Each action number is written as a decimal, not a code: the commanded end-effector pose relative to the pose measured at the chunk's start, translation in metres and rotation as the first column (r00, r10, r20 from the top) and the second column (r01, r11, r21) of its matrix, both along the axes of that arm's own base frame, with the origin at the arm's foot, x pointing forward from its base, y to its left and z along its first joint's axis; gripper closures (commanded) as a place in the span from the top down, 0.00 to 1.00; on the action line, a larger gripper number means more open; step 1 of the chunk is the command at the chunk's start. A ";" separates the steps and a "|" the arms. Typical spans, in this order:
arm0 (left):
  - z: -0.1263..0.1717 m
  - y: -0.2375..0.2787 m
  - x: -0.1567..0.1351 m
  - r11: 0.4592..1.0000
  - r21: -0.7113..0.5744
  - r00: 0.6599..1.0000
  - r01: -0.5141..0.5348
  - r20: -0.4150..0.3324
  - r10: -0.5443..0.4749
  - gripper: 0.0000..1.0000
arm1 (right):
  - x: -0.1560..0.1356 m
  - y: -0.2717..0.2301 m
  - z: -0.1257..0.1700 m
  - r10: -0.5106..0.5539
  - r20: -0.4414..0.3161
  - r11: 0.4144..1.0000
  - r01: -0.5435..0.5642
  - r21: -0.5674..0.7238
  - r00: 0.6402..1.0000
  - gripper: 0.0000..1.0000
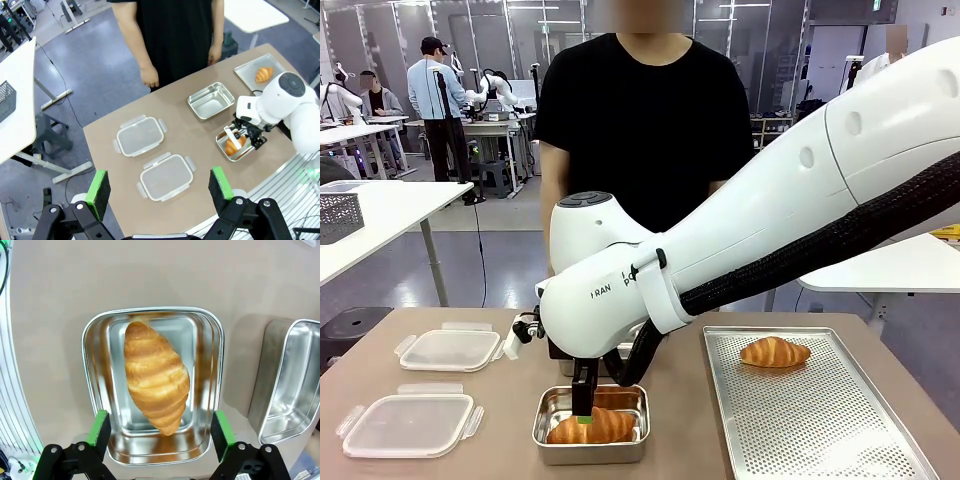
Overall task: Place the bread into the airtight container.
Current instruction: Pick up a Butter Roll and place it into an empty Airtight Container.
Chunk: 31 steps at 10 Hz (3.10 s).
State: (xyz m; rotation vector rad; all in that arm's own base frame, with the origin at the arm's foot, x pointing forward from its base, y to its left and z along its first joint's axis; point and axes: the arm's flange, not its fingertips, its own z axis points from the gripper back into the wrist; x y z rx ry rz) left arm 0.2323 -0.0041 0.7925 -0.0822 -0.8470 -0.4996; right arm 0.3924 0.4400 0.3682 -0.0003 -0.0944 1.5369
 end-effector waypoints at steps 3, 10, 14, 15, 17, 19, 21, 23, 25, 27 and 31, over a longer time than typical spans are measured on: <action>0.002 0.000 0.000 1.000 0.003 1.000 -0.001 0.002 0.001 1.00 | -0.001 0.001 0.000 0.001 0.002 1.000 -0.001 0.000 1.000 1.00; 0.002 0.000 0.000 1.000 0.003 1.000 -0.001 0.002 0.001 1.00 | 0.000 0.000 0.000 0.000 0.000 1.000 0.000 0.000 1.000 1.00; 0.002 0.000 0.000 1.000 0.003 1.000 -0.001 0.002 0.001 1.00 | -0.008 -0.154 0.093 -0.355 0.038 0.932 0.350 0.091 0.934 1.00; 0.002 0.000 0.000 1.000 0.003 1.000 -0.001 0.002 0.001 1.00 | -0.017 -0.192 0.109 -0.436 0.059 0.895 0.427 0.129 0.898 1.00; 0.002 0.000 0.000 1.000 0.003 1.000 -0.001 0.002 0.001 1.00 | -0.046 -0.276 0.136 -0.560 0.030 0.804 0.533 0.264 0.828 1.00; 0.002 0.000 0.000 1.000 0.003 1.000 -0.001 0.002 0.001 1.00 | -0.057 -0.336 0.129 -0.617 -0.033 0.732 0.589 0.342 0.786 1.00; 0.002 0.000 0.000 1.000 0.003 1.000 -0.001 0.002 0.001 1.00 | -0.070 -0.387 0.110 -0.627 -0.049 0.688 0.582 0.433 0.778 1.00; 0.002 0.000 0.000 1.000 0.003 1.000 -0.001 0.002 0.001 1.00 | -0.045 -0.402 0.086 -0.529 0.030 0.700 0.416 0.581 0.848 1.00; 0.002 0.000 0.000 1.000 0.003 1.000 -0.001 0.002 0.001 1.00 | -0.003 -0.385 0.078 -0.495 0.091 0.718 0.348 0.602 0.864 1.00; 0.002 0.000 0.000 1.000 0.003 1.000 -0.001 0.002 0.001 1.00 | 0.035 -0.363 0.076 -0.469 0.114 0.741 0.319 0.591 0.876 1.00; 0.002 0.000 0.000 1.000 0.003 1.000 -0.001 0.002 0.001 1.00 | 0.082 -0.339 0.076 -0.436 0.098 0.799 0.335 0.500 0.894 1.00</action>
